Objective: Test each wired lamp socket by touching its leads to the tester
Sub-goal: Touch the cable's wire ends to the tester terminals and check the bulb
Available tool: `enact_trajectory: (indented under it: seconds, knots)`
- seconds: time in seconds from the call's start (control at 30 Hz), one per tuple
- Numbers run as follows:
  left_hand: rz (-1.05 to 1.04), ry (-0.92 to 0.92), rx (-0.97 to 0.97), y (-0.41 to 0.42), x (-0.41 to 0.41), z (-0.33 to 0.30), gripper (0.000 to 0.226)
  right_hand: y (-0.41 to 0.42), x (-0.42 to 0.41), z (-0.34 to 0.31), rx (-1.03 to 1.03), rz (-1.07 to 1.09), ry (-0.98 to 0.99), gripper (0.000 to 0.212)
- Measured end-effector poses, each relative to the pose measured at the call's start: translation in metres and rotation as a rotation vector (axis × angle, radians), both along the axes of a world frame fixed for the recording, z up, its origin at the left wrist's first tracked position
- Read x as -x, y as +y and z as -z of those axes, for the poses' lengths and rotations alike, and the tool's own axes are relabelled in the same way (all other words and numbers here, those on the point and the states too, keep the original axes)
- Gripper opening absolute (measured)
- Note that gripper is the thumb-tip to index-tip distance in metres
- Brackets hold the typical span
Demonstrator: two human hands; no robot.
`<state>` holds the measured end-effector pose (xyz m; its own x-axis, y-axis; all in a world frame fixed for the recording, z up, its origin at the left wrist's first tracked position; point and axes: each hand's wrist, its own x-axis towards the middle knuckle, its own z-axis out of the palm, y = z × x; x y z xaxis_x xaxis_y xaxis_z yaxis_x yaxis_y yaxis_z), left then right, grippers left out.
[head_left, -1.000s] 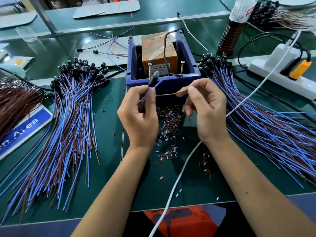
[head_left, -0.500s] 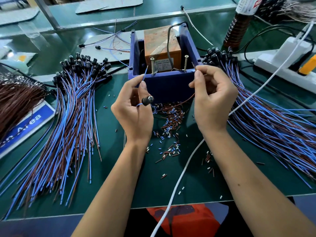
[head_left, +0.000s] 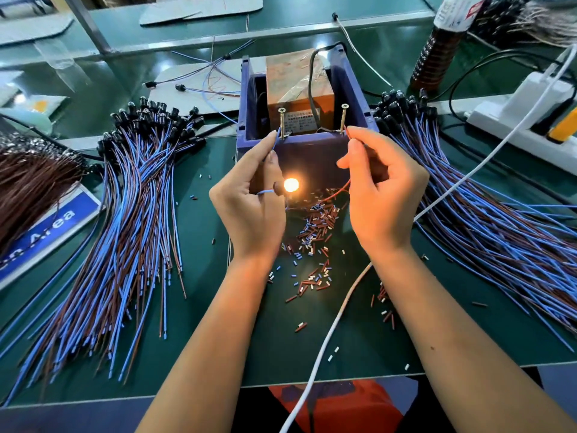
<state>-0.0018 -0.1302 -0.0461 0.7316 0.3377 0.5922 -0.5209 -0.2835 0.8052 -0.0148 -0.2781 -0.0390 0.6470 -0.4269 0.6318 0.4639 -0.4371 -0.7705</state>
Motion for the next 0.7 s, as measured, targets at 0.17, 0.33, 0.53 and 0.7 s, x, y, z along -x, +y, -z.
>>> enact_trajectory:
  seconds: [0.17,0.33,0.53,0.7]
  knots:
    - [-0.005,-0.016,0.002,0.000,-0.001,0.000,0.027,0.000,0.001,0.000,-0.011,-0.010,0.023,0.021]
    - [-0.004,-0.023,0.008,-0.001,0.000,-0.001,0.027,0.000,0.001,0.000,-0.022,-0.020,0.030,0.021]
    - [-0.103,-0.079,-0.080,0.004,0.008,-0.012,0.022,-0.004,0.006,-0.005,-0.091,-0.049,0.029,0.019]
    - [0.045,0.079,0.064,-0.031,0.012,-0.049,0.019,-0.024,0.015,-0.020,-0.163,0.010,0.006,0.016]
